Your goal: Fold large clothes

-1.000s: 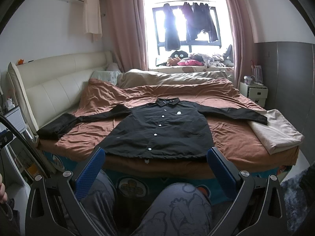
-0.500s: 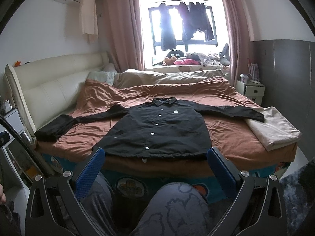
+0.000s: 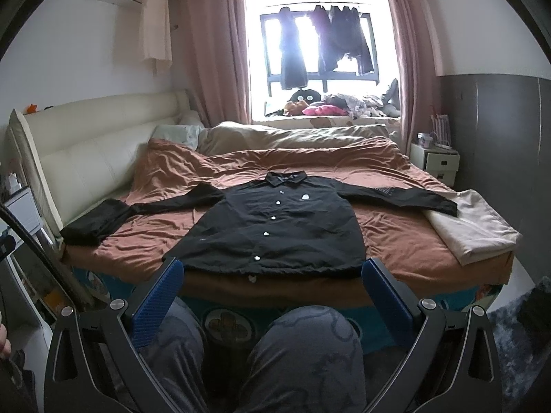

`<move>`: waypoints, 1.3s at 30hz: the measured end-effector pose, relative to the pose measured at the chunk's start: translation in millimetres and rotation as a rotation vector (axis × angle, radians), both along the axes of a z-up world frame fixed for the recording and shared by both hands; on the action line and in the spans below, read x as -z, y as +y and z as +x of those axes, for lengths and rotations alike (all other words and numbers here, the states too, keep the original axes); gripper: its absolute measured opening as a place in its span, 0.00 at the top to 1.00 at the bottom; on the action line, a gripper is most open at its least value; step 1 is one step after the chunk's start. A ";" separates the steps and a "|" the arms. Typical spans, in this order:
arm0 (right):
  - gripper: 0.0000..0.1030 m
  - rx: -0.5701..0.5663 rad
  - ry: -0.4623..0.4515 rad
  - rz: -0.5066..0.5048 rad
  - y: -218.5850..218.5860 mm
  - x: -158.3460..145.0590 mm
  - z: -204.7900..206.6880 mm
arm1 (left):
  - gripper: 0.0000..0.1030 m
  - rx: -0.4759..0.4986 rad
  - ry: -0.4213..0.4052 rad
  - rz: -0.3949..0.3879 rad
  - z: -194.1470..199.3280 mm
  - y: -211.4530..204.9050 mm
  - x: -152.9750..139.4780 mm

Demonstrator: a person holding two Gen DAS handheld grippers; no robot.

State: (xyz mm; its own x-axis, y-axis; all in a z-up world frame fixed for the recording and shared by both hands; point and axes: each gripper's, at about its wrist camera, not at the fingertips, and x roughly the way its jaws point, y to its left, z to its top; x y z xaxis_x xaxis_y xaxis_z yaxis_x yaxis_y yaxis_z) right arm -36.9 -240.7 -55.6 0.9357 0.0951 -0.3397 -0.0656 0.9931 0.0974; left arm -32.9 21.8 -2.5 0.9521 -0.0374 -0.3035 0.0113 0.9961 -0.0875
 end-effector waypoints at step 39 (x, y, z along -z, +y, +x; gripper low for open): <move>0.00 -0.047 0.050 -0.002 11.1 -3.3 91.8 | 0.01 -0.072 0.079 -0.035 93.7 41.0 3.7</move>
